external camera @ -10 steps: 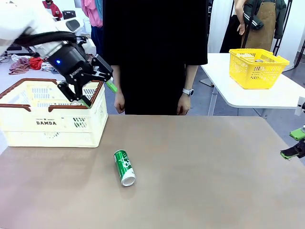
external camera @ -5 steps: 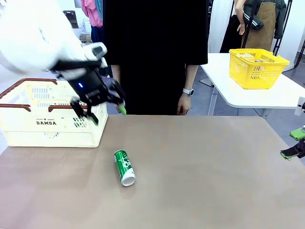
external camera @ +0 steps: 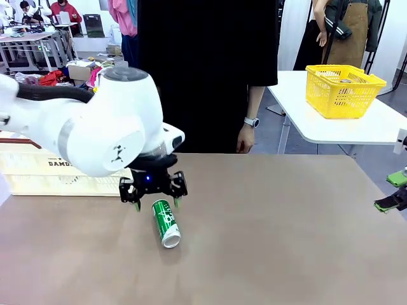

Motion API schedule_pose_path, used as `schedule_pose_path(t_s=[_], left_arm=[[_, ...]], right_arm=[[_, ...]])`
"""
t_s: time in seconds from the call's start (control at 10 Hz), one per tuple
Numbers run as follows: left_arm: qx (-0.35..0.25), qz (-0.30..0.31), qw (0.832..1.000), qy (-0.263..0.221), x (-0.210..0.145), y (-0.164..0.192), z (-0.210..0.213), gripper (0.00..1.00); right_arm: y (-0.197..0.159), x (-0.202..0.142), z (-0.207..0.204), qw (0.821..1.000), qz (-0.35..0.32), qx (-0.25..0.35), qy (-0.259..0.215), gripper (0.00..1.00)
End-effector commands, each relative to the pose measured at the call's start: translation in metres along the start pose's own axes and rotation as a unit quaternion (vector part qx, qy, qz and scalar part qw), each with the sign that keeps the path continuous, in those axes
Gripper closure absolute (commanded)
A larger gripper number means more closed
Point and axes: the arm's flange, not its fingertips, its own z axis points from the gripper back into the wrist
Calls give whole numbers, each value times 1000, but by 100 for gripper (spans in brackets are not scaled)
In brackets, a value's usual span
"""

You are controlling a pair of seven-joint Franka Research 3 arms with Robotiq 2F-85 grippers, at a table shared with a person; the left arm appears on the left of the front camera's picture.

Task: Place the drinks into the Shopping basket.
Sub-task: Pick up one drink and place it into the Shopping basket.

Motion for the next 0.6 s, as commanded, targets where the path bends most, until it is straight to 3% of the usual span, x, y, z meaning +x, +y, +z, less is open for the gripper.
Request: schedule_pose_path(t_s=[0.0, 0.1, 0.4, 0.5], left_arm=[[6, 40, 999, -9, 11, -13, -9, 0], [0, 0, 1000, 0, 0, 0, 0, 0], [-1, 4, 1000, 6, 2, -4, -9, 0], [-9, 76, 997, 13, 8, -3, -20, 0]], right_arm=[[3, 0, 3, 1000, -7, -1, 5, 0], [3, 0, 3, 1000, -7, -1, 5, 0], [3, 0, 3, 1000, -7, -1, 5, 0], [3, 0, 3, 1000, -7, -1, 5, 0]])
